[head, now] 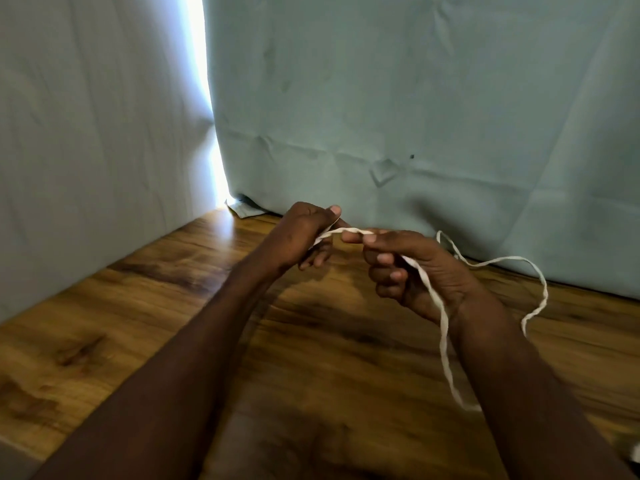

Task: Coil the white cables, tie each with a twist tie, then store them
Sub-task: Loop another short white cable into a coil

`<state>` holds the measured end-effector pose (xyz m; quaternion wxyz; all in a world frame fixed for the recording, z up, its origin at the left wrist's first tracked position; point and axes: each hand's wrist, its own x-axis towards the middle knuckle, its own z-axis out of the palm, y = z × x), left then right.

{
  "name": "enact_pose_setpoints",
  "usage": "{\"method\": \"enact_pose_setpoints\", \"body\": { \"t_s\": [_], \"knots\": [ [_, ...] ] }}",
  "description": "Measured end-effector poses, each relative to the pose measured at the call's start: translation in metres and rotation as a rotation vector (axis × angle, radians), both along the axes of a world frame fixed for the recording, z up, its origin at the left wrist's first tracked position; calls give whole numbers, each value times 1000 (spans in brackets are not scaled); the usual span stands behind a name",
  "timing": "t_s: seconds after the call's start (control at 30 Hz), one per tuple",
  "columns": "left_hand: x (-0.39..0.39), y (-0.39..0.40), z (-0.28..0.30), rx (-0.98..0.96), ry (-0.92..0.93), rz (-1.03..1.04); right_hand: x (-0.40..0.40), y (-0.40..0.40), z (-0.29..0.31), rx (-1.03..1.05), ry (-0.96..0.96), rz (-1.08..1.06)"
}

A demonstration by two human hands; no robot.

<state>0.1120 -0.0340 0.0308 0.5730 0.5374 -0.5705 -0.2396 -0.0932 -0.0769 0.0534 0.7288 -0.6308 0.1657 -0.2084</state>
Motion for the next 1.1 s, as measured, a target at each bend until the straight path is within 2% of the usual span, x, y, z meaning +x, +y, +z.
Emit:
{"method": "enact_pose_setpoints", "body": {
  "t_s": [0.1, 0.2, 0.23, 0.33, 0.5, 0.57, 0.77, 0.9, 0.97, 1.03, 1.1],
  "knots": [
    [-4, 2, 0, 122, -26, -128, -8, -13, -9, 80, -59, 21],
    [-3, 4, -1, 272, 126, -335, -1, -23, -14, 120, -65, -151],
    [-2, 6, 0, 324, 199, -425, 2, -27, -15, 95, -62, -248],
    [-3, 7, 0, 369, 381, -645, 5, -32, -21, -179, -23, -546],
    [-17, 3, -3, 282, 532, -805, 8, -25, -23, -298, -99, -675],
    [-19, 0, -4, 260, 601, -805, 11, -23, -24, -300, -112, -680],
    [-22, -14, -18, 296, 583, -480, 26, -9, -18, -386, -224, -722],
    [-18, -14, -15, 239, 499, -434, 20, -9, -13, -482, -249, -768],
    [-18, -13, -16, 240, 428, -433, 20, -9, -14, -460, -247, -784],
    [-22, -13, -16, 234, 385, -491, 22, -11, -17, -472, -231, -837],
    [-28, -13, -13, 235, 428, -570, 22, -20, -23, -530, -193, -908]
  ]
}}
